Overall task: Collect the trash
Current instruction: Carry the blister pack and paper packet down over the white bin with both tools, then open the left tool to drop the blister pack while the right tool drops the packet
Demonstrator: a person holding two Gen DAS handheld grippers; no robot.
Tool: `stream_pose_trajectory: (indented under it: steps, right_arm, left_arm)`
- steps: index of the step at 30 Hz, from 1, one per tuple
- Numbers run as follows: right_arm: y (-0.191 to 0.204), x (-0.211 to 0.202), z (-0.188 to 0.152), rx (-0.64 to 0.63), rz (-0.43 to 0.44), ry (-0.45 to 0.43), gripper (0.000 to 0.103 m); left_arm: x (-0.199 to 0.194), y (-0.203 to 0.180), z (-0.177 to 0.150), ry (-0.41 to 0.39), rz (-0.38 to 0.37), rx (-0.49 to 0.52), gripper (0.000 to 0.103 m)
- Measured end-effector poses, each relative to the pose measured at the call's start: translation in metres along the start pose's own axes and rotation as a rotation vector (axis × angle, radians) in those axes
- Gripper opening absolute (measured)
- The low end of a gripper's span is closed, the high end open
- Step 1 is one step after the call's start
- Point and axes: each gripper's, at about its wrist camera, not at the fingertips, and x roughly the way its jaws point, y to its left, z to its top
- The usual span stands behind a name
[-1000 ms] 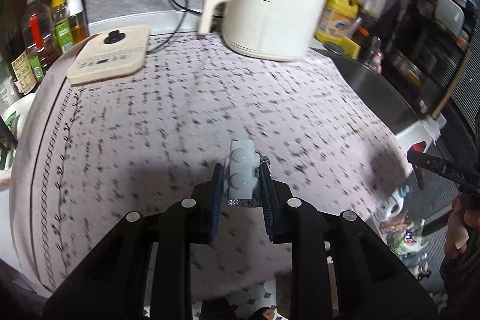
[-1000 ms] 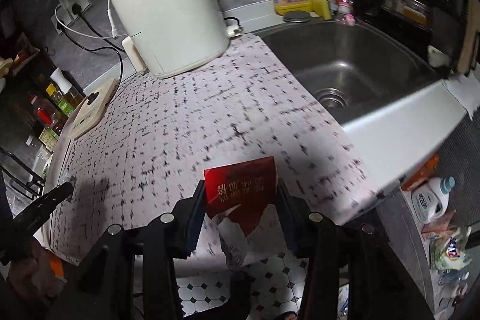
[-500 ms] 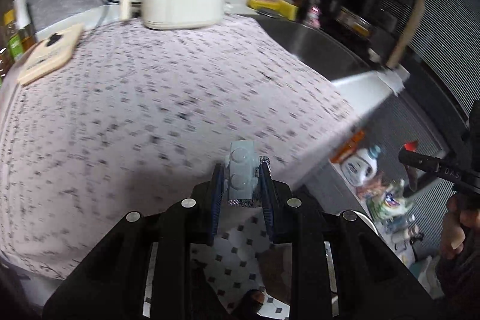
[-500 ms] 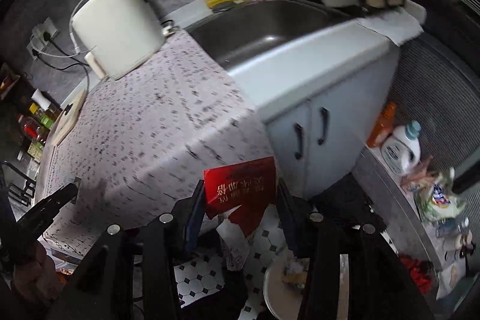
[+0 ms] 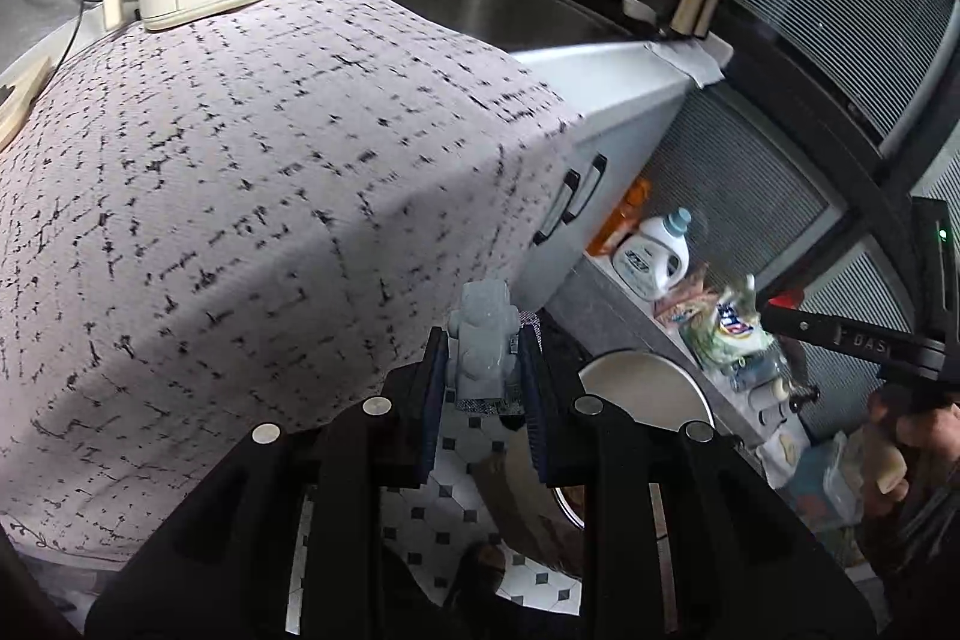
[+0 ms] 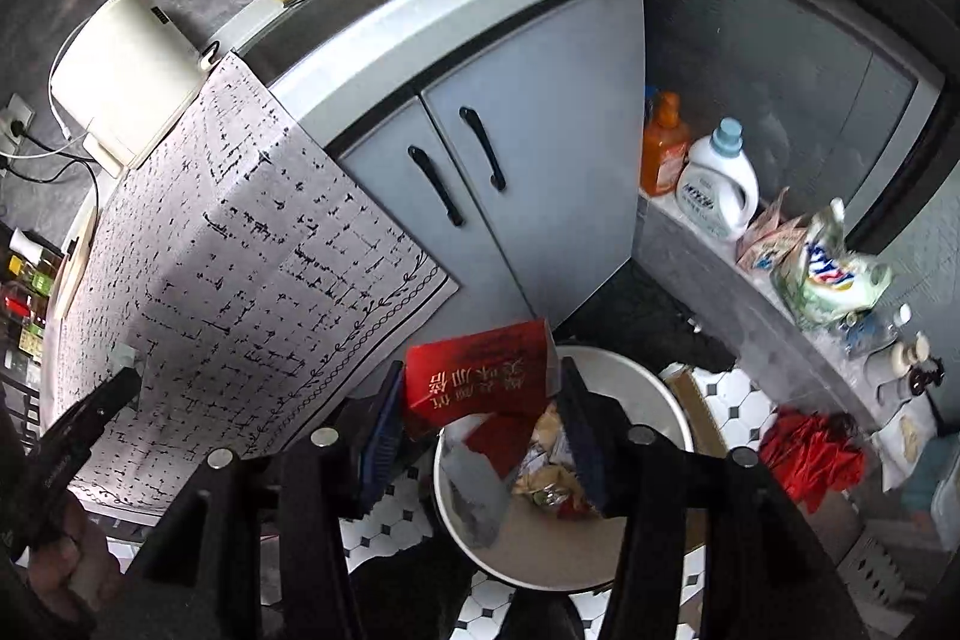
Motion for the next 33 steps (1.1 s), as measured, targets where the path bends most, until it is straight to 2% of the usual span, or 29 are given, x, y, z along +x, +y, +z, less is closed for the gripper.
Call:
stream_pose_trajectory:
  steps: [3, 8, 13, 25, 30, 31, 33]
  right_arm:
    - [-0.001, 0.004, -0.001, 0.024, 0.051, 0.005, 0.069]
    - [-0.005, 0.003, -0.004, 0.049, 0.062, -0.004, 0.070]
    - [-0.032, -0.004, -0.013, 0.113, 0.029, -0.007, 0.070]
    - [-0.107, -0.047, -0.044, 0.263, -0.077, -0.060, 0.071]
    - [-0.130, -0.061, -0.060, 0.322, -0.112, -0.070, 0.071]
    - [-0.133, -0.062, -0.062, 0.330, -0.117, -0.071, 0.071]
    - [-0.138, -0.066, -0.067, 0.345, -0.123, -0.074, 0.071]
  left_arm:
    - [0.002, -0.003, -0.005, 0.016, 0.001, 0.005, 0.024]
    - [0.007, -0.009, -0.007, 0.032, -0.008, 0.032, 0.024]
    - [0.020, -0.028, -0.005, 0.063, -0.044, 0.074, 0.024]
    - [0.063, -0.113, -0.013, 0.171, -0.195, 0.244, 0.024]
    - [0.080, -0.142, -0.020, 0.229, -0.224, 0.308, 0.025]
    - [0.082, -0.144, -0.021, 0.239, -0.221, 0.311, 0.026]
    - [0.087, -0.145, -0.022, 0.264, -0.222, 0.309, 0.040]
